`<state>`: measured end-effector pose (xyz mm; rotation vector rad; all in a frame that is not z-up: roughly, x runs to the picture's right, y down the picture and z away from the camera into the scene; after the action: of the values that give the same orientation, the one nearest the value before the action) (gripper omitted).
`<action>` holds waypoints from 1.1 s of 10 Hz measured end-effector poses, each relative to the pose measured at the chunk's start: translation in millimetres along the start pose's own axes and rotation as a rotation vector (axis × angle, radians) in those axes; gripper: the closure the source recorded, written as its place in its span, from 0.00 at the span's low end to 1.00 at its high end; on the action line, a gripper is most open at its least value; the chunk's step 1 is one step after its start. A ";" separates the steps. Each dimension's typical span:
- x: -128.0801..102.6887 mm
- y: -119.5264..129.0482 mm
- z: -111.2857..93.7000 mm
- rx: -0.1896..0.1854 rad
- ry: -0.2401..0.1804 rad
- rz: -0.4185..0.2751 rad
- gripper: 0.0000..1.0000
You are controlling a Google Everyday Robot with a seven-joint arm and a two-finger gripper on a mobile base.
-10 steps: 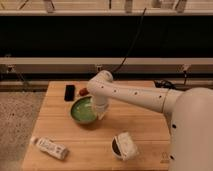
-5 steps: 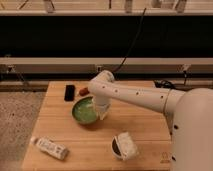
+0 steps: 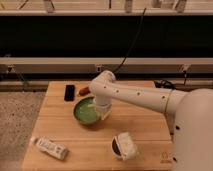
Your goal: Drag the ceramic bowl in a circle
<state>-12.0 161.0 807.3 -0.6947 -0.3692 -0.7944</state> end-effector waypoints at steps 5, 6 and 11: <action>3.9 1.2 0.0 -0.008 0.006 -0.003 0.98; 3.8 1.2 0.8 -0.010 0.006 -0.006 0.98; 9.3 2.1 2.0 -0.019 0.011 -0.014 0.98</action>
<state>-4.4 158.5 812.9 -0.7058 -0.3577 -0.8152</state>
